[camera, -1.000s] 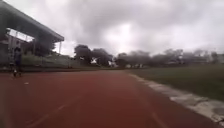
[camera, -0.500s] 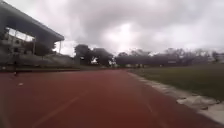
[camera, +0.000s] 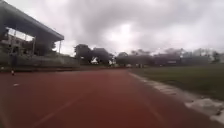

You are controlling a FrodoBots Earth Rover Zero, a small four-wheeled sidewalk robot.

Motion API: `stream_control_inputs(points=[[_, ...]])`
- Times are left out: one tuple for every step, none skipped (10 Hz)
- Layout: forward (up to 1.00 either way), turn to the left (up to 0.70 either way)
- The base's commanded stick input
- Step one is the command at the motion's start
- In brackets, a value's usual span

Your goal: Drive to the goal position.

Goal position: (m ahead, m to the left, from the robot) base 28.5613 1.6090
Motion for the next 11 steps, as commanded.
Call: stream_control_inputs(points=[[0.50, 0.02], [0.50, 0.02], [0.50, 0.02], [0.50, 0.02], [0.50, 0.02], [0.50, 0.02], [0.50, 0.02], [0.50, 0.02], [0.50, 0.02], [0.50, 0.02], [0.50, 0.02]])
